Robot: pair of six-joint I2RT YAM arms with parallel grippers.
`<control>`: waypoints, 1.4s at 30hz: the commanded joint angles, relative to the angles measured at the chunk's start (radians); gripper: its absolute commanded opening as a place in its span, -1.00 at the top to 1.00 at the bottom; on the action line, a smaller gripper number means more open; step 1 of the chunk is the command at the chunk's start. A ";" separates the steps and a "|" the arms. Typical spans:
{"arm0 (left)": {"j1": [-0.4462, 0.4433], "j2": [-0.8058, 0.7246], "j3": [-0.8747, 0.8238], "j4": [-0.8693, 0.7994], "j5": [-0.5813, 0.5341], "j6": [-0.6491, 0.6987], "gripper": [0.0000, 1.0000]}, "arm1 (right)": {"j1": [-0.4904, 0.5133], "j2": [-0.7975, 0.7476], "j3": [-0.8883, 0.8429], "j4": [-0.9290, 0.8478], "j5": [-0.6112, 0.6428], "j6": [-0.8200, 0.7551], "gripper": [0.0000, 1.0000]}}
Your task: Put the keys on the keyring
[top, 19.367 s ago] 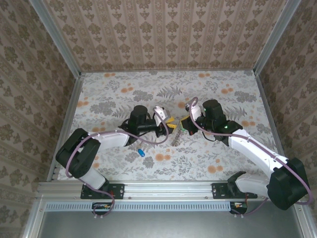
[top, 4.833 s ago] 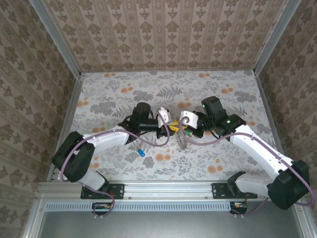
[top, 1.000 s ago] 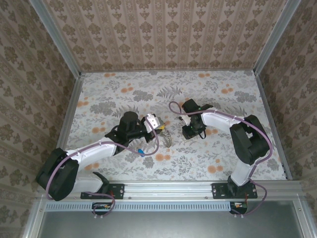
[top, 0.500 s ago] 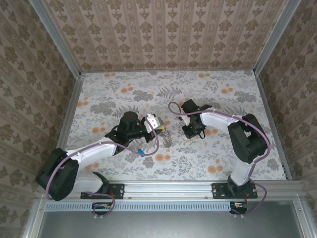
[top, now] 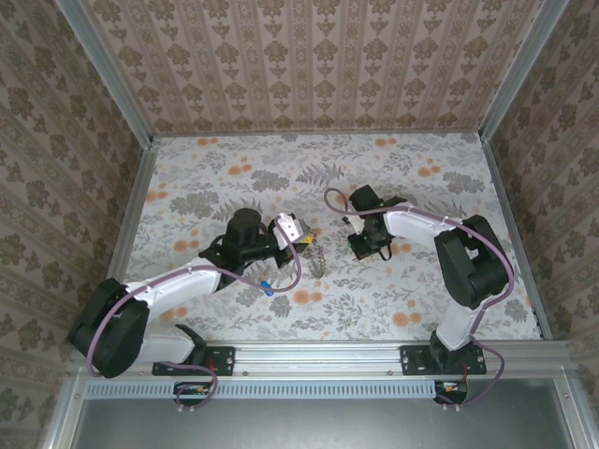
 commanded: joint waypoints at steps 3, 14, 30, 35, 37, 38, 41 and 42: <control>0.005 0.028 0.049 0.036 0.063 -0.028 1.00 | -0.058 -0.182 -0.071 0.093 -0.168 0.047 1.00; -0.004 0.125 0.107 0.073 0.199 -0.035 1.00 | -0.137 -0.632 -0.217 0.269 -0.529 -0.143 1.00; -0.010 0.202 0.158 0.113 0.285 -0.056 1.00 | -0.008 -0.669 -0.262 0.411 -0.584 -0.488 1.00; -0.011 0.208 0.163 0.119 0.280 -0.063 1.00 | 0.028 -0.604 -0.215 0.373 -0.587 -0.510 1.00; -0.013 0.210 0.164 0.120 0.277 -0.065 1.00 | 0.037 -0.588 -0.213 0.380 -0.587 -0.509 1.00; -0.012 0.210 0.162 0.124 0.277 -0.065 1.00 | 0.043 -0.581 -0.214 0.392 -0.577 -0.508 1.00; -0.014 0.214 0.163 0.126 0.279 -0.068 1.00 | 0.062 -0.564 -0.218 0.419 -0.519 -0.499 1.00; -0.015 0.213 0.164 0.125 0.278 -0.067 1.00 | 0.068 -0.558 -0.216 0.417 -0.502 -0.502 1.00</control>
